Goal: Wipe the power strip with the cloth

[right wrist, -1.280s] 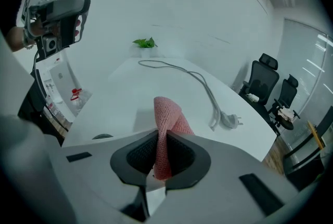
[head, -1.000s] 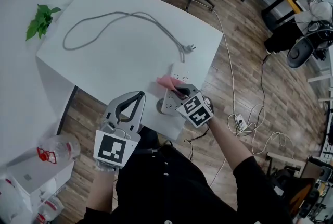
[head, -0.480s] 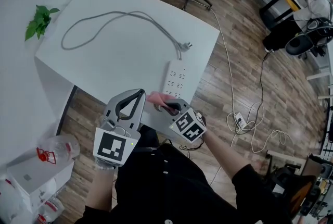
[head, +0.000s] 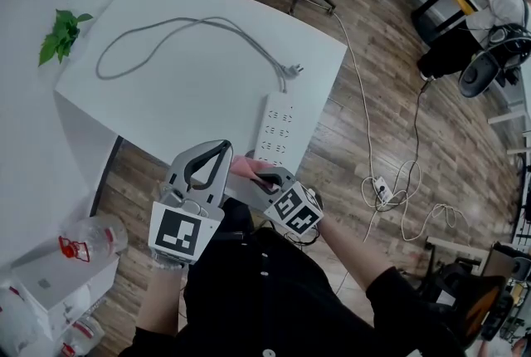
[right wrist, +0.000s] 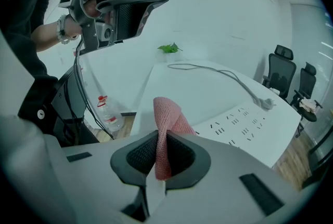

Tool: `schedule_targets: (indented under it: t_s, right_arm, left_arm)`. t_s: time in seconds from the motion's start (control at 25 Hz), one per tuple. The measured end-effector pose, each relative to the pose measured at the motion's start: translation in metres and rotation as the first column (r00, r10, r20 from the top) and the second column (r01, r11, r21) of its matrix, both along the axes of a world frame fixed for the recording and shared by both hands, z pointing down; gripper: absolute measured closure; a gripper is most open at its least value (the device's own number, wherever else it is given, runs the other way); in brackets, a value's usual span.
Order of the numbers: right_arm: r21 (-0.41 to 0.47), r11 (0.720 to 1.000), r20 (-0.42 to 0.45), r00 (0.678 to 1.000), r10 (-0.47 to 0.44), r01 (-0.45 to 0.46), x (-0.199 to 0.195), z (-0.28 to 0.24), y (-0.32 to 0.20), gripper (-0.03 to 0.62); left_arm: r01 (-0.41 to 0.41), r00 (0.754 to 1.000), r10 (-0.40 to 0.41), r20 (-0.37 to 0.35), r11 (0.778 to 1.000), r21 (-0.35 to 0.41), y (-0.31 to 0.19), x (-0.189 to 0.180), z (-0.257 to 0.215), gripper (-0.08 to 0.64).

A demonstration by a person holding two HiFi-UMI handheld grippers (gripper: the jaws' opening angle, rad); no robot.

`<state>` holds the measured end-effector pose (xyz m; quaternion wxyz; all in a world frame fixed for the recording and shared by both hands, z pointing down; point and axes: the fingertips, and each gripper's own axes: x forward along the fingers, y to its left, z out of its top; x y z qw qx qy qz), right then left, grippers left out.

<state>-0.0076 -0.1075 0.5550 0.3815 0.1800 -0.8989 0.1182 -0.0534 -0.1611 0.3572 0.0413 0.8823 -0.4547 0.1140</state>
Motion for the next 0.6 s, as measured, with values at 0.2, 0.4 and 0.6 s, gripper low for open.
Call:
schedule_targets:
  t_s: [0.2,0.4,0.6]
  right_arm:
    - [0.023,1.0,-0.003,1.0,0.005,-0.005,0.001,-0.003,-0.002,0.537]
    - [0.066,0.995,0.014,0.997,0.071,-0.072,0.007,-0.016,-0.014,0.537]
    - [0.126,0.972,0.043,0.98,0.193,-0.197,0.024,-0.039,-0.033,0.537]
  left_arm:
    - [-0.019,1.0,0.019,0.016,0.999,0.027,0.001,0.001,0.001,0.549]
    - [-0.024,1.0,0.024,0.013,0.999,0.026,0.002,0.004,-0.002,0.549]
    - [-0.049,0.999,0.048,0.018,0.998,0.029,-0.001,0.01,-0.006,0.549]
